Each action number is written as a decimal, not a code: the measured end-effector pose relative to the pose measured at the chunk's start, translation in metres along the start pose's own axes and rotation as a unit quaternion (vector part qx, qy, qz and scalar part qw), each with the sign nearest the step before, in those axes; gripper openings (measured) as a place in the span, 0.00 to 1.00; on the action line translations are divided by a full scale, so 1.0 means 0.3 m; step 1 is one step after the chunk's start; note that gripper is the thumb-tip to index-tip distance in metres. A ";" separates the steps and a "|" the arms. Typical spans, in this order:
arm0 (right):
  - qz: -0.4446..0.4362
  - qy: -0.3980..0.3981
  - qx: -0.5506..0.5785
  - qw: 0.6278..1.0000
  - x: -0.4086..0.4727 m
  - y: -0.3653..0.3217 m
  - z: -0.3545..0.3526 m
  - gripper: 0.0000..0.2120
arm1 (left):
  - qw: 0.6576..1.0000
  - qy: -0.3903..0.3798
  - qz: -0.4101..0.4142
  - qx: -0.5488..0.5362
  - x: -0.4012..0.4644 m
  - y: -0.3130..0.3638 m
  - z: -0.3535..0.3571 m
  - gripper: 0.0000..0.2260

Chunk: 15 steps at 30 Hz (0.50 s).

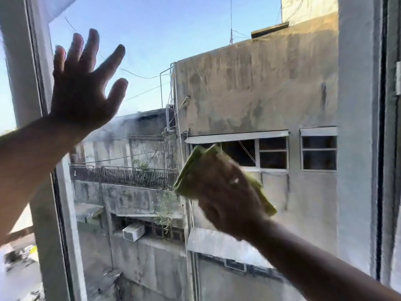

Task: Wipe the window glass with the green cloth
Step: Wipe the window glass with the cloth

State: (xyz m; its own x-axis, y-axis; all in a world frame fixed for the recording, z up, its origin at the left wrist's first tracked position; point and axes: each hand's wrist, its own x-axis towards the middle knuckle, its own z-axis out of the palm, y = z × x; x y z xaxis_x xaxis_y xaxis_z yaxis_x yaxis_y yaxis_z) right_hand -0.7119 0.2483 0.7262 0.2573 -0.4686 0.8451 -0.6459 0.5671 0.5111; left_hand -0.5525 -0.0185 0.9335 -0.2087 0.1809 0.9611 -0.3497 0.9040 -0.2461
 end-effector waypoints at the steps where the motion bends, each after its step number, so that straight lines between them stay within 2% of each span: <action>1: -0.105 -0.058 0.028 0.992 -0.066 -0.142 0.020 0.32 | 1.000 -0.025 -0.008 -0.009 -0.001 0.009 -0.016 0.27; 2: -0.175 -0.094 0.043 0.979 -0.113 -0.215 0.022 0.30 | 0.999 -0.052 -0.002 -0.018 -0.012 0.025 -0.036 0.28; 3: -0.201 -0.108 0.048 0.973 -0.144 -0.235 0.033 0.28 | 0.997 -0.073 0.026 -0.024 -0.036 0.049 -0.058 0.28; 5: -0.164 -0.083 0.066 0.981 -0.172 -0.200 0.035 0.27 | 0.987 -0.098 0.121 -0.030 -0.169 0.124 -0.105 0.27; 7: -0.095 -0.004 0.079 0.992 -0.189 -0.181 0.034 0.26 | 0.976 -0.146 0.141 -0.082 -0.390 0.222 -0.152 0.25; 9: -0.011 0.061 0.108 0.992 -0.205 -0.187 0.045 0.27 | 0.958 -0.236 0.064 -0.147 -0.593 0.328 -0.195 0.31; 11: 0.042 0.102 0.133 0.985 -0.205 -0.191 0.057 0.22 | 0.929 -0.310 -0.057 -0.193 -0.729 0.430 -0.197 0.36; 13: 0.052 0.106 0.148 0.982 -0.200 -0.191 0.054 0.23 | 0.895 -0.325 -0.171 -0.254 -0.791 0.518 -0.170 0.38; 15: 0.047 0.096 0.174 0.979 -0.201 -0.200 0.036 0.26 | 0.853 -0.292 -0.287 -0.323 -0.787 0.587 -0.155 0.36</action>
State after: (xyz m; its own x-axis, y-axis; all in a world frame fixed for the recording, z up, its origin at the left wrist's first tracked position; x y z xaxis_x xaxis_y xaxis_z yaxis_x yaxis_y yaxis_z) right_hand -0.6965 0.2351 0.6430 0.2942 -0.2704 0.9167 -0.8705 0.3201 0.3738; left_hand -0.5223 0.1159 0.6689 -0.6571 -0.4175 0.6276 -0.0101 0.8374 0.5465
